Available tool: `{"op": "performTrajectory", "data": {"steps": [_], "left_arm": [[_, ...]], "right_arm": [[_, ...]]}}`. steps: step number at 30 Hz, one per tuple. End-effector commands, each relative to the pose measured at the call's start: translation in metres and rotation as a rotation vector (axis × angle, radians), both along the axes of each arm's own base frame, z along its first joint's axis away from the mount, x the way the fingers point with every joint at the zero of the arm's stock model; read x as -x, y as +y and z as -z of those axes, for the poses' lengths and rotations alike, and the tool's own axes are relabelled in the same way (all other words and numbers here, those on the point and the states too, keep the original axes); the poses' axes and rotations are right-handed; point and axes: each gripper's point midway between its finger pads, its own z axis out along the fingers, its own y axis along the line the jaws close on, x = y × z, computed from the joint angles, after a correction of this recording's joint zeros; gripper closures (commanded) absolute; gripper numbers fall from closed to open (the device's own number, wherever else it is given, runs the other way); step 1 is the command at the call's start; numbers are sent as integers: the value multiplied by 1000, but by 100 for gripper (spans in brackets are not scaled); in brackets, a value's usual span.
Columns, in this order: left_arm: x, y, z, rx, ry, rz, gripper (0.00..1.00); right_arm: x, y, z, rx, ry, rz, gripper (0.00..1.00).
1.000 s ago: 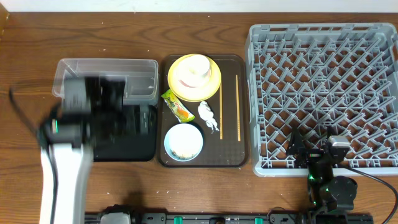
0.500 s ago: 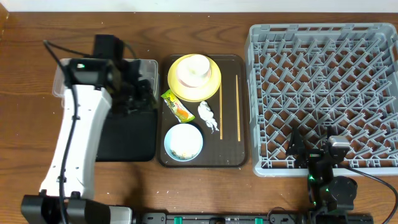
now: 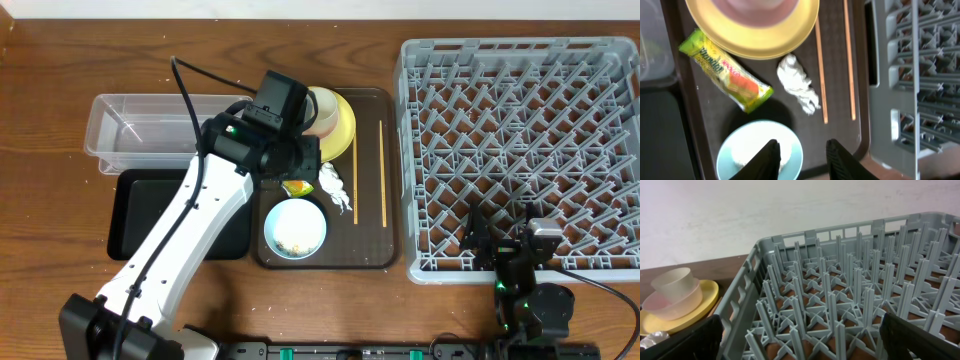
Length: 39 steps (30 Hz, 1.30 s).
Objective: Sort waste into correct bins and load items into the dishwasher rack
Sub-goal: 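Reach the left gripper over the brown tray to the white tissue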
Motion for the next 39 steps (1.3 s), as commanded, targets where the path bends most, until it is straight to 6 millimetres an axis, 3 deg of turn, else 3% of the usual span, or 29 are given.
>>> {"op": "performTrajectory", "data": {"steps": [1,6,12,19,30,39], "left_arm": [[-3,3,4,4,17,-78,62],[-4,-5,30,-6,95,-125,57],[-9,-32,73,-37,154,-86,47],[-12,-59,108,-54,171,-34,47],[-20,-42,137,-166,181,-159,45],[-20,-50,160,-182,199,-156,45]], "right_arm": [[0,-1,1,4,0,4,1],[0,-1,1,4,0,4,1],[0,-1,1,4,0,4,1],[0,-1,1,4,0,4,1],[0,-1,1,4,0,4,1],[0,-1,1,4,0,4,1]]}}
